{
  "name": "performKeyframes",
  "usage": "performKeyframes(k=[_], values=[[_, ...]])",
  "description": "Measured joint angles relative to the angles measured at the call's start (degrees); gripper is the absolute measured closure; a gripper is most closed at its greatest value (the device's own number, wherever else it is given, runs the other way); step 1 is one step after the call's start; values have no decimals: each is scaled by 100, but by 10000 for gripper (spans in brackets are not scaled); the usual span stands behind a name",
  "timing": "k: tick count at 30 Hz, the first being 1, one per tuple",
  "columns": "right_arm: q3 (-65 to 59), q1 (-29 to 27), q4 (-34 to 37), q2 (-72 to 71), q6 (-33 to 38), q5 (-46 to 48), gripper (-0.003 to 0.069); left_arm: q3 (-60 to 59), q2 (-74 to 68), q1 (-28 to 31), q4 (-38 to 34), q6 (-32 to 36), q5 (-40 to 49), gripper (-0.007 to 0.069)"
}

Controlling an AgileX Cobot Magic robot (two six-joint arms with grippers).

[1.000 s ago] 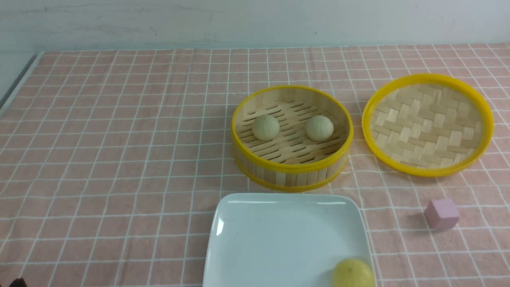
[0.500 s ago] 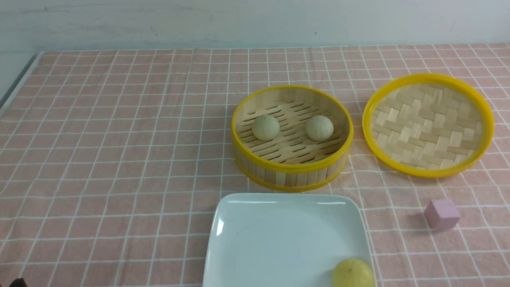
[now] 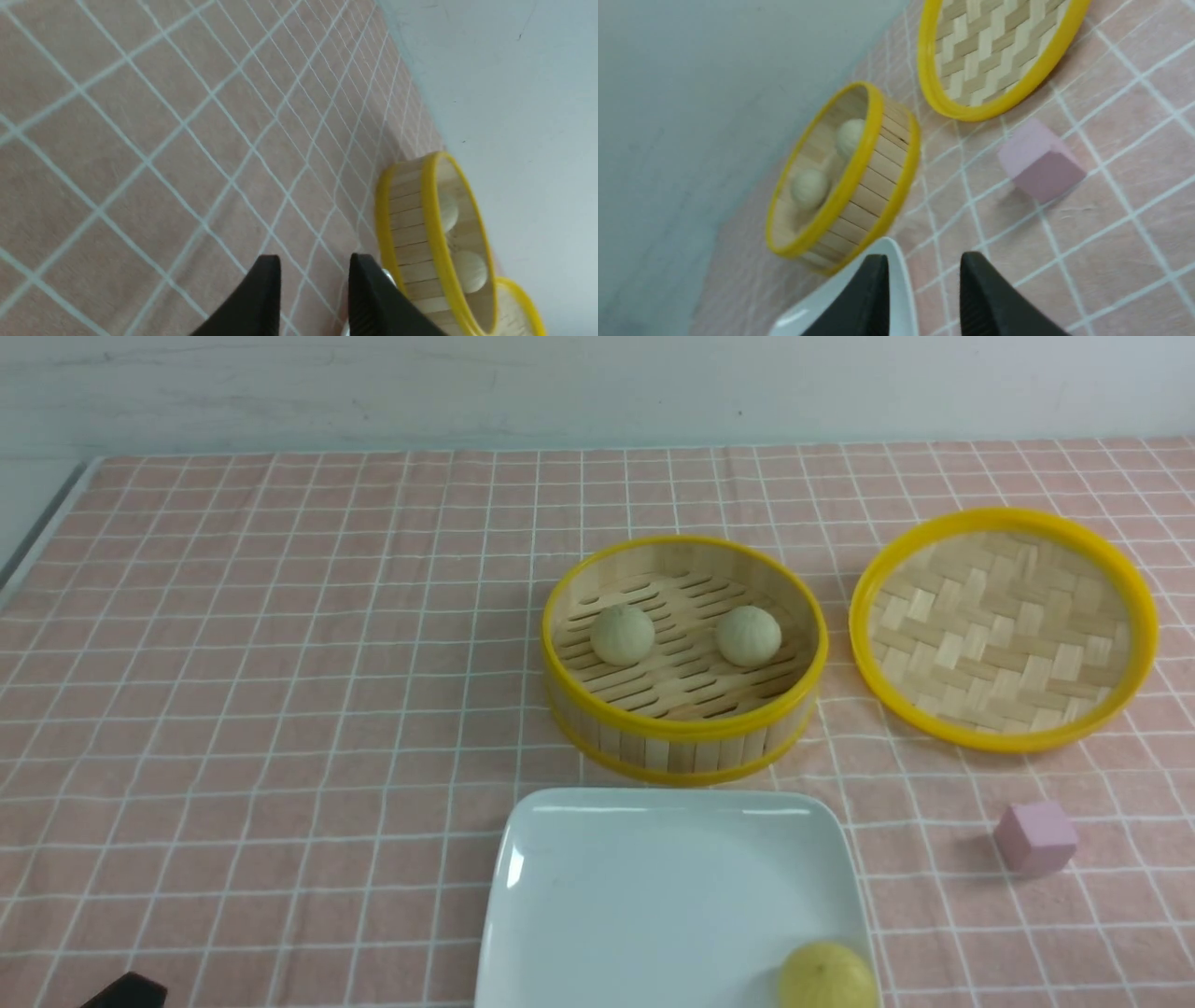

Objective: Put the steamed buns into the plate on the pink tablecloth.
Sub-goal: 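Reach toward a bun in the bamboo steamer with the right gripper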

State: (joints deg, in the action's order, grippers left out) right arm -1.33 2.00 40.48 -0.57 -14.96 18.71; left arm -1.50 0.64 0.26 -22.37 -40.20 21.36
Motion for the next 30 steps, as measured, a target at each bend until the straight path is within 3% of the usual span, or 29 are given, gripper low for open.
performKeyframes(k=[10,14,15,17,22,23,28,30], values=[[34,0,382,0,72,-67,445,109,0,0,-231,28,-452,411],[501,0,59,61,708,-74,562,937,-18,0,-57,860,-388,528],[789,0,-184,204,1007,-68,624,1270,-131,0,41,1156,-278,573],[999,0,-375,393,1179,-26,656,1544,-311,0,108,1376,-156,597],[1971,0,-1546,1964,1411,896,669,2690,-1960,0,199,1969,1186,623],[2359,0,-2070,2729,1431,1436,669,3047,-2688,0,130,2142,1802,623],[3057,0,-2618,4103,1460,2641,667,3921,-4129,0,-10,3168,3028,623],[3468,0,-2590,4984,1496,3222,667,4395,-4937,0,-200,3889,3496,623]])
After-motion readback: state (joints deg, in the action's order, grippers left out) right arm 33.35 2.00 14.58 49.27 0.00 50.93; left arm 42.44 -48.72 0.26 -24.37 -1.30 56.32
